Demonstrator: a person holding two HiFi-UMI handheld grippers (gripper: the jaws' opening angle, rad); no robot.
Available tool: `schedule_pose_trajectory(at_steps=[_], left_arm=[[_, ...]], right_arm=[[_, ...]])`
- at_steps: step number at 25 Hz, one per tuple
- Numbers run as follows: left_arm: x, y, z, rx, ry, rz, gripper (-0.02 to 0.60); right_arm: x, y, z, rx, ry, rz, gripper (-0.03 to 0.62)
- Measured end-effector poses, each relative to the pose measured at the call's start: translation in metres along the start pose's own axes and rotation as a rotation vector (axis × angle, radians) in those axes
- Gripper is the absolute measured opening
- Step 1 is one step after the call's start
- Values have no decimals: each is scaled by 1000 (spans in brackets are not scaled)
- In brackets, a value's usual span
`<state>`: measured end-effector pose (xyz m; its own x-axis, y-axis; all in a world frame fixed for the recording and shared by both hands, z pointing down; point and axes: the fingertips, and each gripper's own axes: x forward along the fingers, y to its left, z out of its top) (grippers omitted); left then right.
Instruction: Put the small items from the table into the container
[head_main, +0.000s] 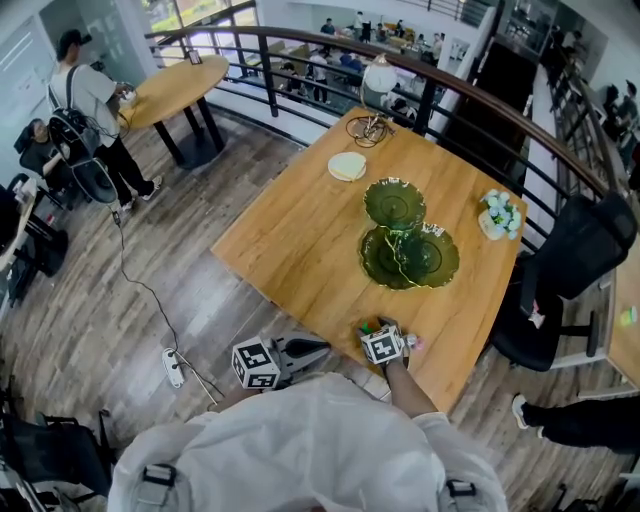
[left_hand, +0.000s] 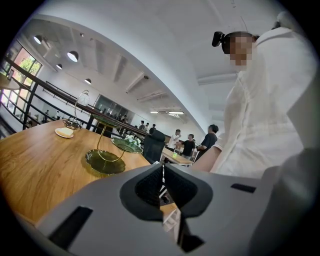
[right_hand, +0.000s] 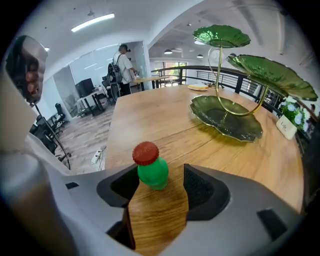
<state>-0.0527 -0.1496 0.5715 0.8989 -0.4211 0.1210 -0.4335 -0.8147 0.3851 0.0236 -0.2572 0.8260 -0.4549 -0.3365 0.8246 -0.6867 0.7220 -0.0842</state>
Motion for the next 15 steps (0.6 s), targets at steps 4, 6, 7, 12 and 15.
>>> schedule_pose_trajectory(at_steps=[4,6,7,12,15], left_arm=[[1,1,0,1,2,-5,11],[2,2,0,1,1,-6,11],[2,2,0,2,1,-7,11],[9,1,1,7,5,-21,11],[15,0,1,12,3,-31,11]], right_arm=[[6,-3,-5,-55,9,-27,218],[4,-4,-7,-61,12,-35,173],[2,-5,-8,-64,20,-38,172],[-5,-9,-8,-55,-10,-34,169],[-22,-12,7,-32,-80,-34,169]])
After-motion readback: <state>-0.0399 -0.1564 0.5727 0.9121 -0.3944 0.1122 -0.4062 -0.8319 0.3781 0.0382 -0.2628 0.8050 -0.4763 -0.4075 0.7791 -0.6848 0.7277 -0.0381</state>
